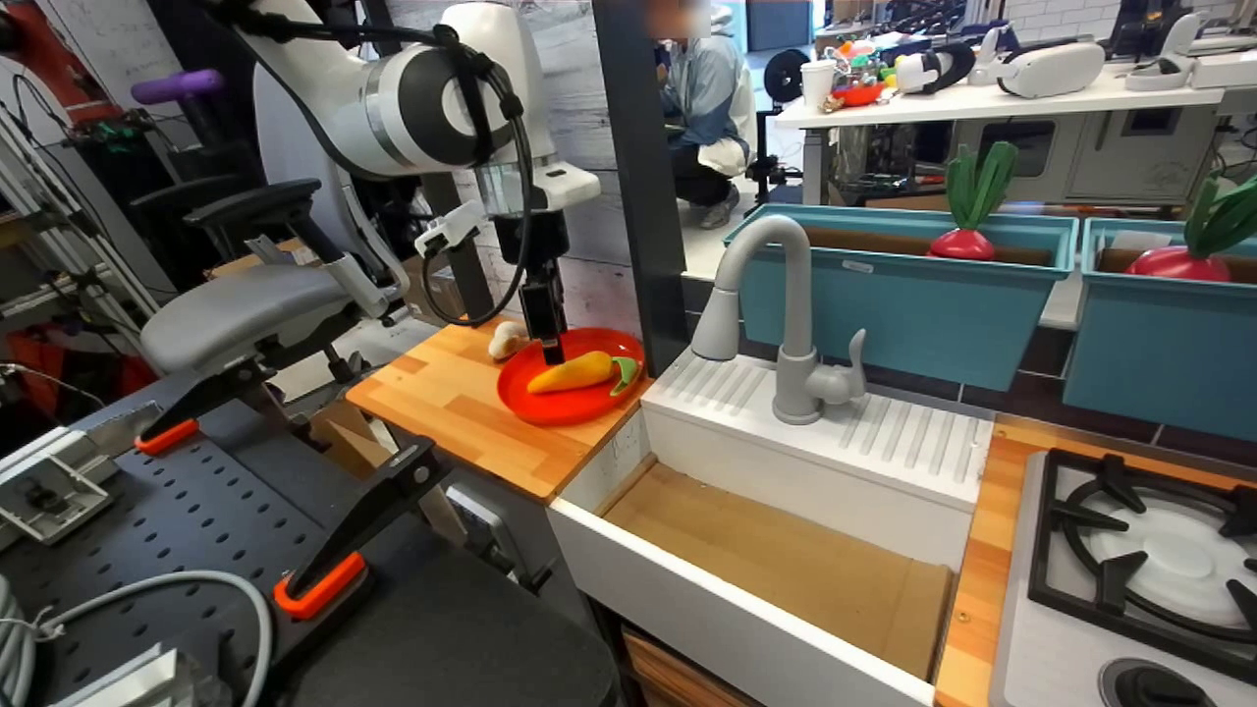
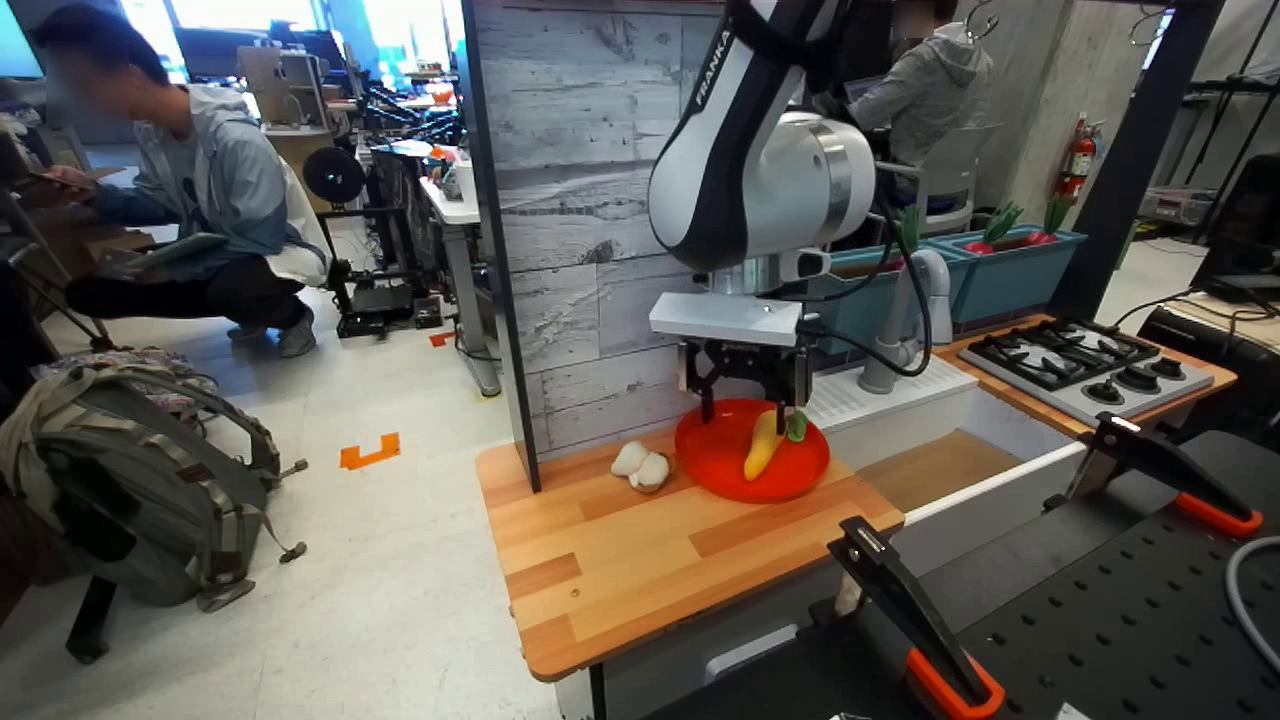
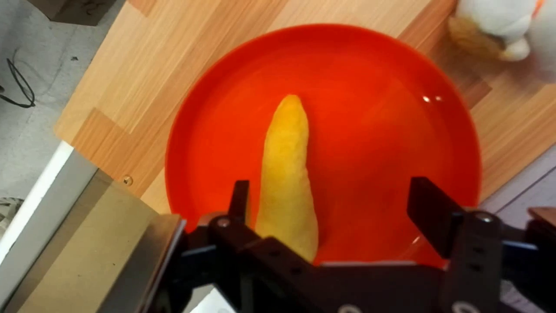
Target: Pick up the carrot plush toy and put it on the plate, then move the animal plush toy
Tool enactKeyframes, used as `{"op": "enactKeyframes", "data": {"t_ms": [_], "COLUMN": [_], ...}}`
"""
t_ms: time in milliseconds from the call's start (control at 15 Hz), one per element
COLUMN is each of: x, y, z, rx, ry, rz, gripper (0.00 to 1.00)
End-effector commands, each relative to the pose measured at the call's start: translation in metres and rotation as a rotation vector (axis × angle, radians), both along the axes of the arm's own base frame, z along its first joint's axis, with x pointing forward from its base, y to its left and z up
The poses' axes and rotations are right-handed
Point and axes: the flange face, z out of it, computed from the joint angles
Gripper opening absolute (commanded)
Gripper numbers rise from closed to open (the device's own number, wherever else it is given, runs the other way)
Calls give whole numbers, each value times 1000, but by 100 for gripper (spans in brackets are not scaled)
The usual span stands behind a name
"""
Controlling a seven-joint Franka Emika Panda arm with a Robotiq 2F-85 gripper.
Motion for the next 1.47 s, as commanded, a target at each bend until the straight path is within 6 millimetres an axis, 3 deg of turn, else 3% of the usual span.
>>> {"op": "enactKeyframes", "data": {"t_ms": [0,333,733,1400], "x": [-14,-27,-29,-5], "y": [22,70,114,111], "z": [28,44,32,7], "rx": [27,41,44,34], "ry": [-32,-98,-85,-15], "rz": [106,255,354,336], "gripper": [100,100,100,100]}}
